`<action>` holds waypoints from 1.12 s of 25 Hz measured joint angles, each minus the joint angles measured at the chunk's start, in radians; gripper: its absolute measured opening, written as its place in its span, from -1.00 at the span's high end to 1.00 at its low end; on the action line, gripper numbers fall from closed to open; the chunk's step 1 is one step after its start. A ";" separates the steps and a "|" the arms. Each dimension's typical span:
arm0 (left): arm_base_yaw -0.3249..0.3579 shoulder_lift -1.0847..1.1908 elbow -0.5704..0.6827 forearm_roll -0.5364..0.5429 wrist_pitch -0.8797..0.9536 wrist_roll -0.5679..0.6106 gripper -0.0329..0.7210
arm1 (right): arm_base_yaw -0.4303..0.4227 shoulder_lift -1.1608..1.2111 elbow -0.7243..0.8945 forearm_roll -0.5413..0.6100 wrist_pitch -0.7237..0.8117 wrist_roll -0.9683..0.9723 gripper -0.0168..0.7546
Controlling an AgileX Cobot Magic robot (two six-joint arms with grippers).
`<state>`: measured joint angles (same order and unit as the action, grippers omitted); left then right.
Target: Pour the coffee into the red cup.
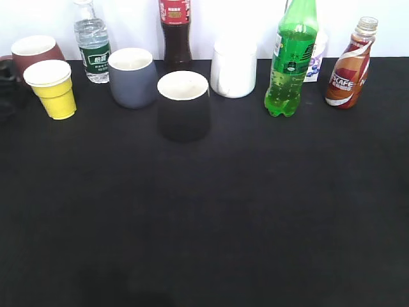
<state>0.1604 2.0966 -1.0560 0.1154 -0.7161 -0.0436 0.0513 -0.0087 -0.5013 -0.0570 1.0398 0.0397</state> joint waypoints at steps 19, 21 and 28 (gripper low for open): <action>-0.002 0.164 -0.221 0.105 0.006 -0.056 0.70 | 0.000 0.000 0.000 0.000 0.000 0.000 -0.57; 0.000 0.172 -0.222 0.105 -0.015 -0.057 0.71 | 0.000 0.000 0.000 0.000 0.000 0.000 -0.57; 0.000 0.121 -0.205 0.094 0.005 -0.051 0.72 | 0.000 0.000 0.000 0.000 0.000 0.000 -0.57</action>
<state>0.1600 2.2178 -1.2609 0.2095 -0.7107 -0.0941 0.0513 -0.0087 -0.5013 -0.0570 1.0398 0.0397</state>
